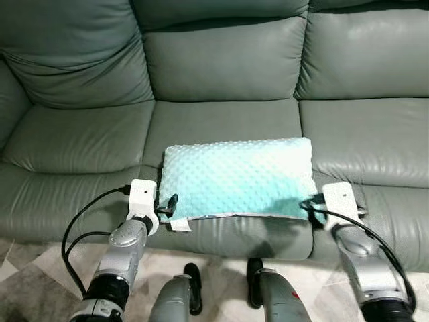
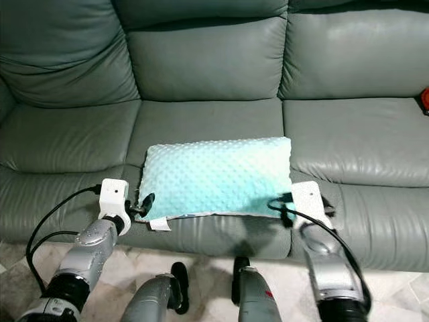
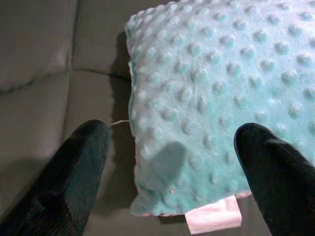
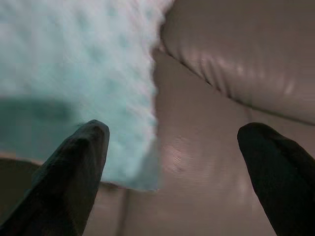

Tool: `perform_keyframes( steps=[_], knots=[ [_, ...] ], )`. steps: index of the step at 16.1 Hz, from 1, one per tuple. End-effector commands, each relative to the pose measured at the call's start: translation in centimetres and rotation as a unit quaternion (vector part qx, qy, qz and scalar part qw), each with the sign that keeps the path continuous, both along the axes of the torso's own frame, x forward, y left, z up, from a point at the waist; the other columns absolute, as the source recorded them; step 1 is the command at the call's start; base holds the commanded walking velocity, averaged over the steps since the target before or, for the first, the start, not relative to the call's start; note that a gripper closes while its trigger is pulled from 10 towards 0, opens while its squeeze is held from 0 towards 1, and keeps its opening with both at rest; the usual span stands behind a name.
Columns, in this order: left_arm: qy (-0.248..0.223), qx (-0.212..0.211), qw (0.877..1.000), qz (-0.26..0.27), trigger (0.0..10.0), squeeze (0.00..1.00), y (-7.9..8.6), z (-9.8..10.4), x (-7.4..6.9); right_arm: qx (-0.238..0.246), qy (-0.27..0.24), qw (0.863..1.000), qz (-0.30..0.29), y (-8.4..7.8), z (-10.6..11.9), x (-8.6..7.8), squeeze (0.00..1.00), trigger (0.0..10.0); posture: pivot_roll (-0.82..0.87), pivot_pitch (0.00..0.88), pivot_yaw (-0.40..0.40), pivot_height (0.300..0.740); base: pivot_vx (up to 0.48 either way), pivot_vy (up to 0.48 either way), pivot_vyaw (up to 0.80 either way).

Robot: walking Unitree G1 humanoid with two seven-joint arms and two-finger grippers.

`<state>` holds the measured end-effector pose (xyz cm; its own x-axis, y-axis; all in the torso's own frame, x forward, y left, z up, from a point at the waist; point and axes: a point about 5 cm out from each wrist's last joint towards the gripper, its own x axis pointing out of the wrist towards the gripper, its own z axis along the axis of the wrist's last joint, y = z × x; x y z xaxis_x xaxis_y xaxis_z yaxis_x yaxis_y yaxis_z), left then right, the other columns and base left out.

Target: Move the pillow to the sofa

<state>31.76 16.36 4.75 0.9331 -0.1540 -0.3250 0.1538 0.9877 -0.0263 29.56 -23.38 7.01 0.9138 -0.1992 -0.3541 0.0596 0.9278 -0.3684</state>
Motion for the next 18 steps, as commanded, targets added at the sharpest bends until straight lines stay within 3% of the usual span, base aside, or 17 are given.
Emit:
perform_keyframes(
  steps=[1, 4, 8, 9, 13, 18],
  knots=[
    [0.026, 0.016, 1.0, -0.003, 10.0, 0.0, 1.0, -1.0, -1.1, -0.024, 0.033, 0.999, -0.027, -1.3, -1.7, -1.1, 0.0, 10.0, -0.04, 0.325, 0.15, 0.74, 0.0, 0.0, 0.0],
    [0.029, 0.026, 0.999, 0.005, 10.0, 0.0, 2.2, -0.9, -1.4, -0.072, 0.027, 0.995, -0.068, -3.4, -1.7, -1.6, 0.0, 10.0, -0.02, 0.351, 0.155, 0.74, 0.0, 0.0, 0.0],
    [0.025, 0.023, 0.999, 0.003, 10.0, 0.0, 2.3, -0.5, -1.8, -0.042, 0.035, 0.996, -0.064, -2.8, -3.1, -1.6, 0.0, 10.0, 0.0, 0.371, 0.152, 0.74, 0.0, 0.0, 0.0],
    [0.021, 0.02, 1.0, -0.002, 10.0, 0.0, 2.2, -0.4, -2.1, -0.008, 0.023, 0.998, -0.063, -2.4, -3.2, -1.0, 0.0, 10.0, 0.01, 0.375, 0.152, 0.74, 0.0, 0.0, 0.0],
    [0.017, 0.021, 1.0, -0.005, 10.0, 0.0, 2.5, -0.1, -2.9, -0.032, 0.009, 0.997, -0.073, -2.7, -2.8, 0.2, 0.0, 10.0, 0.04, 0.393, 0.153, 0.74, 0.0, 0.0, 0.0],
    [0.02, 0.034, 0.999, 0.0, 10.0, 0.0, 3.7, 0.2, -3.6, 0.011, 0.006, 0.997, -0.081, -1.9, -3.0, 1.0, 0.0, 10.0, 0.07, 0.411, 0.162, 0.74, 0.0, 0.0, 0.0]
  ],
)
